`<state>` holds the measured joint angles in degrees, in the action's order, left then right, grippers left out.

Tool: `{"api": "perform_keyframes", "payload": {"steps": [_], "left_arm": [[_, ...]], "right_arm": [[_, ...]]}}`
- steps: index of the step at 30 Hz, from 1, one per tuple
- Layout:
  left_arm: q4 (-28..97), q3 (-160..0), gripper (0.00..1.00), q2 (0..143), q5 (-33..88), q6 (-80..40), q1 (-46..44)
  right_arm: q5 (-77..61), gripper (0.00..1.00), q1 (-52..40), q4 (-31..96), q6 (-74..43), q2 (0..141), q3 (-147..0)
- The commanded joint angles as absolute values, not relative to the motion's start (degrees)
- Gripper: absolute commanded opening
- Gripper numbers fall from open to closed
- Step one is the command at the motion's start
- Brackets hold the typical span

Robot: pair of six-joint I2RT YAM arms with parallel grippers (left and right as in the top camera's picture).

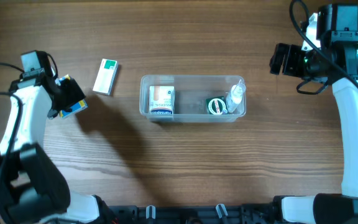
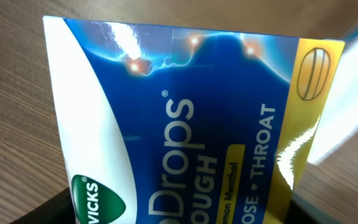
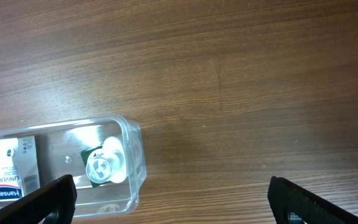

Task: Pack container
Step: 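Lift the Vicks box and carry it over the container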

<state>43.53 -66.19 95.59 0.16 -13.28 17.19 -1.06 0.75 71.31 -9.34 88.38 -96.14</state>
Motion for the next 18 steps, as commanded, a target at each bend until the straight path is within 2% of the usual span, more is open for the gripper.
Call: {"api": "perform_keyframes", "payload": {"steps": [1, 11, 18], "left_arm": [[44.03, -67.64, 0.73, 90.35, 4.1, -14.55, 15.44], [44.12, -67.66, 0.77, 81.62, 4.08, -15.77, 1.19], [43.68, -67.64, 0.79, 80.4, 4.05, -17.32, -9.76]], "right_arm": [[-0.95, 1.0, 0.73, 71.18, -9.56, 87.94, -97.08], [-0.95, 1.0, 0.73, 71.18, -9.56, 87.94, -97.08], [-0.95, 1.0, 0.73, 71.18, -9.56, 87.94, -97.08]]}}
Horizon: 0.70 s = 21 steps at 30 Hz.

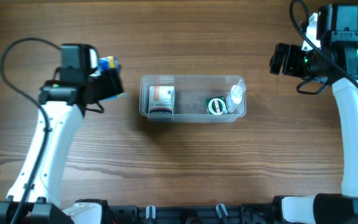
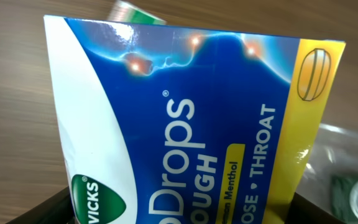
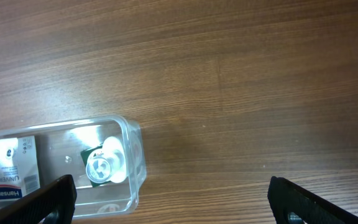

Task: Pack container
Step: 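Lift the Vicks box and carry it over the container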

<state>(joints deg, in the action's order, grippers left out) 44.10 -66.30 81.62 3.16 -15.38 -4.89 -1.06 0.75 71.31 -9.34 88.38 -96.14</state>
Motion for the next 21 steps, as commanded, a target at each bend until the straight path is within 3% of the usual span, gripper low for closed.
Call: {"api": "perform_keyframes", "payload": {"steps": [1, 21], "left_arm": [[43.55, -67.64, 0.79, 80.4, 4.08, -17.52, -10.83], [32.36, -67.64, 0.72, 80.88, 3.81, -24.99, -33.34]], "right_arm": [[-0.95, 1.0, 0.73, 71.18, -9.56, 87.96, -97.08], [-0.95, 1.0, 0.73, 71.18, -9.56, 87.96, -97.08]]}}
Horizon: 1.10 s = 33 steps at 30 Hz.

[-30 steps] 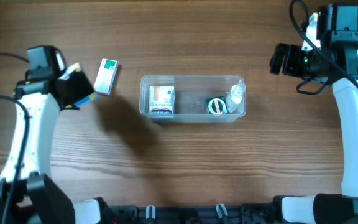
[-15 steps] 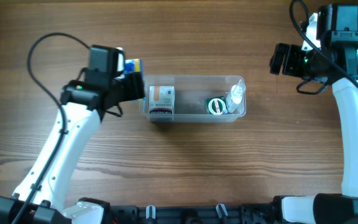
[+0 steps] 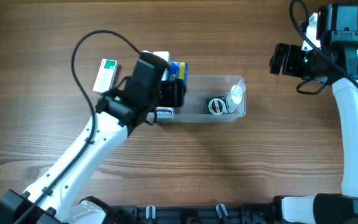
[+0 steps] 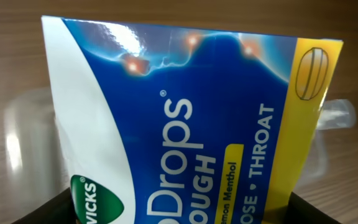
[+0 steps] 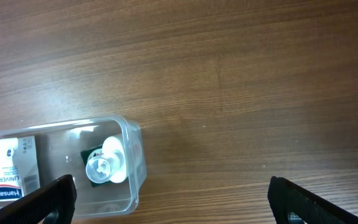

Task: Pack container
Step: 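Lift the Vicks box and carry it over the container, then lower the Vicks box between Hansaplast box and Zam-Buk, then release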

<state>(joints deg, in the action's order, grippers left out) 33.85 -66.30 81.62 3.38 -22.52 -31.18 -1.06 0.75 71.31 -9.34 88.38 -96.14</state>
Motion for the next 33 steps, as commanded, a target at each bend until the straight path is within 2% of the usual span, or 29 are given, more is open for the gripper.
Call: {"api": "perform_keyframes", "payload": {"steps": [1, 16, 24, 33], "left_arm": [[31.79, -67.64, 0.72, 81.25, 3.79, -24.99, -33.98], [28.05, -67.64, 0.72, 88.77, 2.59, -26.24, -38.79], [30.96, -67.61, 0.65, 89.1, -1.58, -28.03, -38.79], [31.05, -67.61, 0.66, 93.21, -2.46, -30.94, -38.87]], "right_arm": [[-0.95, 1.0, 0.73, 71.18, -9.56, 87.94, -97.08], [-0.95, 1.0, 0.73, 71.16, -9.56, 87.94, -97.08], [-0.95, 1.0, 0.73, 71.16, -9.56, 87.94, -97.08], [-0.95, 1.0, 0.73, 71.18, -9.56, 87.96, -97.08]]}}
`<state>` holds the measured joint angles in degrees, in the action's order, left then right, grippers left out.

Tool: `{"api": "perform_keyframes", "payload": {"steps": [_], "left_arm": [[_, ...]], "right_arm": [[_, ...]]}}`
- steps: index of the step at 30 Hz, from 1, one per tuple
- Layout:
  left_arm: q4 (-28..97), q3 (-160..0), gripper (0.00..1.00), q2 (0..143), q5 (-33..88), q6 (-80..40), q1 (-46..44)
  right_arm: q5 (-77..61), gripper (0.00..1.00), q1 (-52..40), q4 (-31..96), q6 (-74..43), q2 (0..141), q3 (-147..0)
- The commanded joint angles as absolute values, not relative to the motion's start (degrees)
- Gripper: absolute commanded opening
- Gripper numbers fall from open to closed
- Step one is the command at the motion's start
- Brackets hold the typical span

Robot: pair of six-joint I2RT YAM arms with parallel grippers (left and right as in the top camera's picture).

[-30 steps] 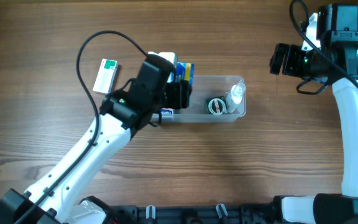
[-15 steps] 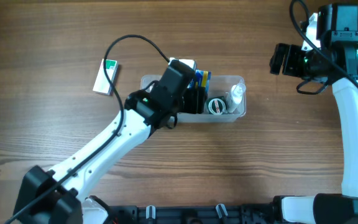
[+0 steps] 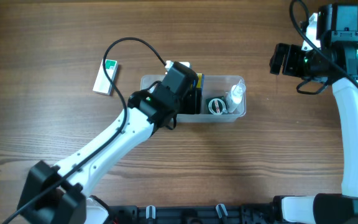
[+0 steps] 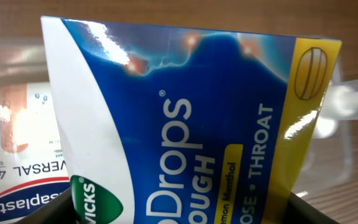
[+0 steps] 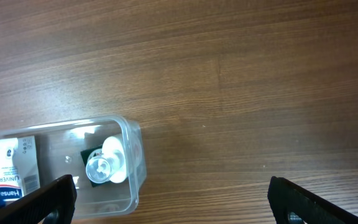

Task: Pack container
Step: 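Lower the Vicks box between Hansaplast box and Zam-Buk, then release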

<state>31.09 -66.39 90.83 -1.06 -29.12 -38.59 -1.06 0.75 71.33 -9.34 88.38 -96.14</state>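
Note:
A clear plastic container (image 3: 241, 114) lies at the table's middle. My left gripper (image 3: 190, 99) is shut on a blue, white and yellow Vicks cough drops box (image 4: 185, 124) and holds it in the container's middle part. Left of that box lies a Hansaplast plaster box (image 4: 17, 177). To its right are a round green tin (image 3: 216, 106) and a small clear bottle (image 3: 235, 94). A green-and-white box (image 3: 106, 77) lies on the table left of the container. My right gripper (image 5: 173, 199) stands open and empty over bare wood, right of the container.
The wooden table (image 3: 185, 168) stretches all round the container. The left arm (image 3: 117, 140) reaches diagonally from the front left and its cable (image 3: 126, 42) loops above the green-and-white box. The right arm (image 3: 353, 124) stands along the right edge.
My left gripper, still holding the Vicks box, has moved from the container's left end to its middle, beside the tin. The right arm has not moved.
The left gripper held the Vicks box at the table's far left. Then it was next to the green-and-white box, then over the container's left end. Now it is at the container's middle. The right gripper stayed open and still throughout.

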Motion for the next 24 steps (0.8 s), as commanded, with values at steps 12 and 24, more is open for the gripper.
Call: {"api": "perform_keyframes", "payload": {"steps": [12, 24], "left_arm": [[30.89, -67.61, 0.79, 95.66, -2.44, -30.96, -38.89], [30.83, -67.64, 0.85, 95.61, -2.46, -30.94, -38.89]], "right_arm": [[-0.95, 1.0, 0.73, 71.18, -9.56, 87.96, -97.08], [-0.95, 1.0, 0.73, 71.18, -9.56, 87.96, -97.08]]}}
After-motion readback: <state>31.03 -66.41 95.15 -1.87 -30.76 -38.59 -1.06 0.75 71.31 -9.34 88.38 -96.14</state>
